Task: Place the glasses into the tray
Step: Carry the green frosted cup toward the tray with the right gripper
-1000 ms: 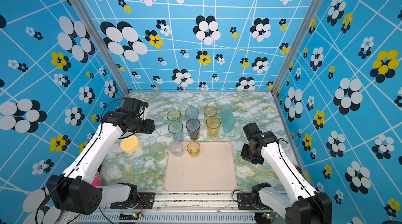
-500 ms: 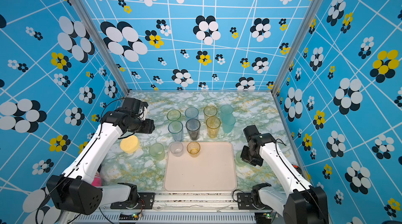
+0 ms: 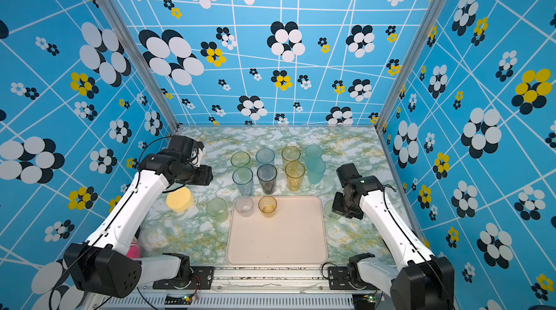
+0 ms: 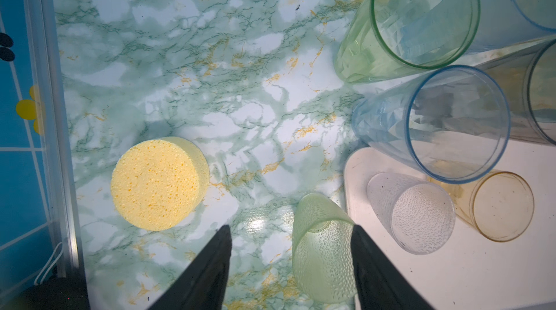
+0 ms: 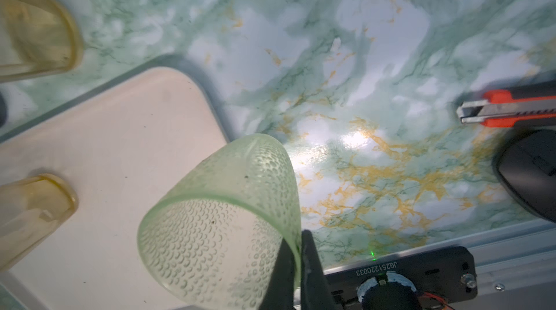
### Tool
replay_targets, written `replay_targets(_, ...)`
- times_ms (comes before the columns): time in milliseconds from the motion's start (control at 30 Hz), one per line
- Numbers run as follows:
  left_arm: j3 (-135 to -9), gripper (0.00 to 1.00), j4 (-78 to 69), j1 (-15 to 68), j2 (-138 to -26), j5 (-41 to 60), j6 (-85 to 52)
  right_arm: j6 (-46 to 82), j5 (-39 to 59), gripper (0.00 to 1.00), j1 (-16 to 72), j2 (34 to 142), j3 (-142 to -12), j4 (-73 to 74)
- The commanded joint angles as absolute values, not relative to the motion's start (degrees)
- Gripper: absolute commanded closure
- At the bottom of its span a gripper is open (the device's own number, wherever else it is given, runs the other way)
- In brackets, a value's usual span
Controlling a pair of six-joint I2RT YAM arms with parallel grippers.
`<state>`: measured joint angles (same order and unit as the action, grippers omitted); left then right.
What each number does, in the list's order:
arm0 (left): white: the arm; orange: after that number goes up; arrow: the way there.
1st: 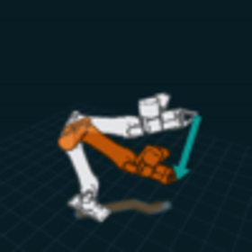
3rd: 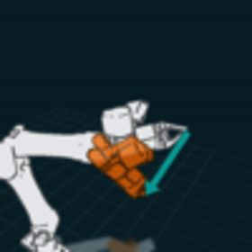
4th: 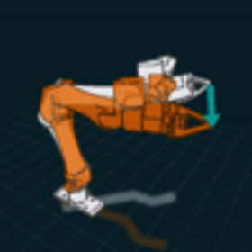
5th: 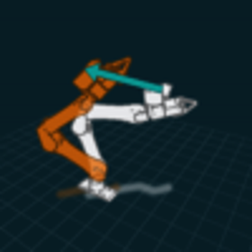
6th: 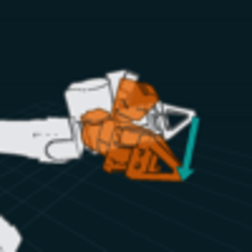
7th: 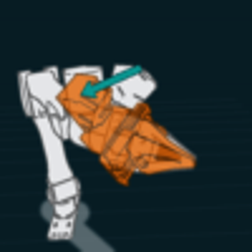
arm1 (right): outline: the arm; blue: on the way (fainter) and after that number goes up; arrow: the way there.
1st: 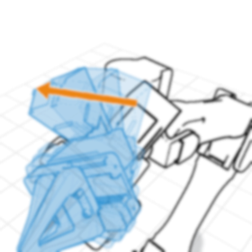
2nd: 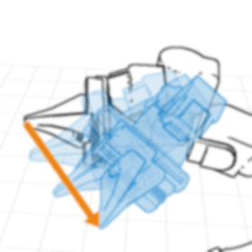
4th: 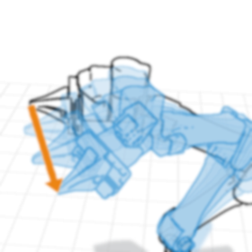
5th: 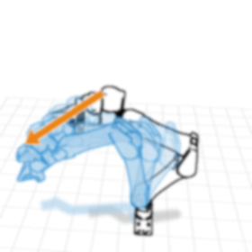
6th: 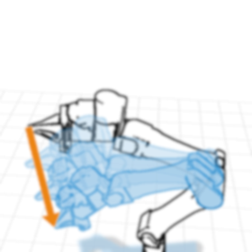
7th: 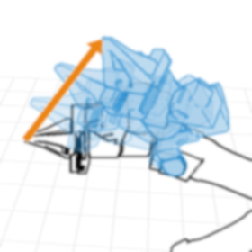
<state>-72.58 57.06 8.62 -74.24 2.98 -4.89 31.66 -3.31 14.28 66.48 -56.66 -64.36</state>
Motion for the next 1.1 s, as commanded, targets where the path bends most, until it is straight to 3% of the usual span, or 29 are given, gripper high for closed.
replay_targets(0,-72.76,0.35,59.41,8.17,-71.84,1.96,-5.51,29.71,-5.86,1.0,17.76,68.29,-62.26,-69.3)
replay_targets(300,-70.67,0.35,64.1,8.17,-66.63,2.02,-8.22,29.15,-3.72,1.0,22.06,73.59,-63.92,-67.15)
replay_targets(1067,-64.82,0.34,69.45,10.09,-61.66,2.55,-17.34,23.74,1.49,1.0,21.94,87.42,-63.53,-55.17)
